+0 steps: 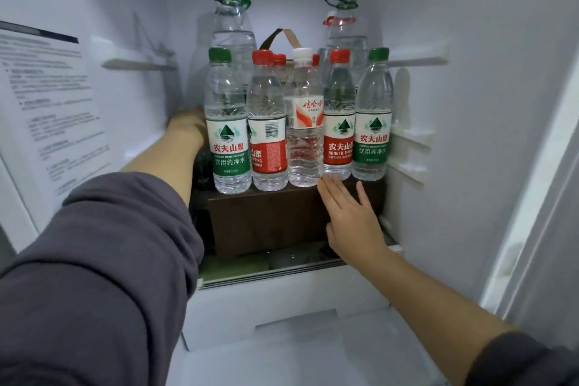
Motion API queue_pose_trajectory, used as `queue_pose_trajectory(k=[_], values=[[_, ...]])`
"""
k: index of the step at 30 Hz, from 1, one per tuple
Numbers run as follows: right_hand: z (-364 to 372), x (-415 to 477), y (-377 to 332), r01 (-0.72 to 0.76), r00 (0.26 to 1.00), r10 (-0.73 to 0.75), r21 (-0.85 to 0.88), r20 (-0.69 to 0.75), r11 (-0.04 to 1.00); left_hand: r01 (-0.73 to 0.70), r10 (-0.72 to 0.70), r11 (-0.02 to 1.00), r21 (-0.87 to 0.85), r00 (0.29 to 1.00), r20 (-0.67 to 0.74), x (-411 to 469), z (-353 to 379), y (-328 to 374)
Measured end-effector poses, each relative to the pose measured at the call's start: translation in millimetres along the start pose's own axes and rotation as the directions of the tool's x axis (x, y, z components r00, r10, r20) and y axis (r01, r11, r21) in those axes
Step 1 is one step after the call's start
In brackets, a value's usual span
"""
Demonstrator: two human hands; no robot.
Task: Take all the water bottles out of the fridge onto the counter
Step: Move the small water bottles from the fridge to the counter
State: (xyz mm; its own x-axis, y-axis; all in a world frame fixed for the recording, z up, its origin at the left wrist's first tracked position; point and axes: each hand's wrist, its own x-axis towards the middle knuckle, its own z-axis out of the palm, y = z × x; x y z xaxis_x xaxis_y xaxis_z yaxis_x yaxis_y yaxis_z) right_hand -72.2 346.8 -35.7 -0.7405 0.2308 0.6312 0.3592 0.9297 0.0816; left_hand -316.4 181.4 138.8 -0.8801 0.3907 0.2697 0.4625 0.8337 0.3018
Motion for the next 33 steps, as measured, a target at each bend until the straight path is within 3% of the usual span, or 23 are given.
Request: queue_pose_trajectory(k=[3, 9, 13, 16, 22, 26, 33], values=[[-1.8, 0.8, -1.8, -0.006, 1.0, 0.006, 0.008, 0.021, 1.0, -0.011, 0.011, 1.0, 0.013, 0.999, -0.031, -19.5, -6.0, -3.1], [-4.7, -0.5, -4.6, -0.018, 0.999, 0.017, 0.02, 0.029, 1.0, -0.006, -0.003, 0.988, 0.157, 0.999, 0.054, -61.8, -12.0, -7.5], [-10.2, -0.4, -3.9, -0.009, 0.997, 0.006, 0.041, 0.074, 0.999, -0.076, 0.036, 0.916, 0.394, 0.993, 0.109, -80.8, -26.1, -3.6], [-17.8, -0.7, -4.9, -0.017, 0.993, 0.014, 0.026, 0.118, 1.0, -0.084, 0.034, 0.89, 0.449, 0.992, 0.118, -95.4, -44.9, -0.1], [-24.5, -2.7, -4.3, -0.011, 0.985, 0.014, -0.019, 0.169, 1.0, -0.115, 0.061, 0.958, 0.262, 0.977, 0.203, -120.5, -78.5, -3.9], [-30.9, -0.4, -6.9, -0.034, 0.975, 0.031, 0.006, 0.221, 0.999, -0.219, 0.197, 0.97, 0.102, 0.961, 0.196, -140.7, -95.8, 9.4], [-40.9, -5.2, -10.6, -0.099, 0.946, 0.059, 0.112, 0.319, 0.989, -0.334, 0.339, 0.939, -0.083, 0.859, 0.383, -168.2, -78.0, 49.7]])
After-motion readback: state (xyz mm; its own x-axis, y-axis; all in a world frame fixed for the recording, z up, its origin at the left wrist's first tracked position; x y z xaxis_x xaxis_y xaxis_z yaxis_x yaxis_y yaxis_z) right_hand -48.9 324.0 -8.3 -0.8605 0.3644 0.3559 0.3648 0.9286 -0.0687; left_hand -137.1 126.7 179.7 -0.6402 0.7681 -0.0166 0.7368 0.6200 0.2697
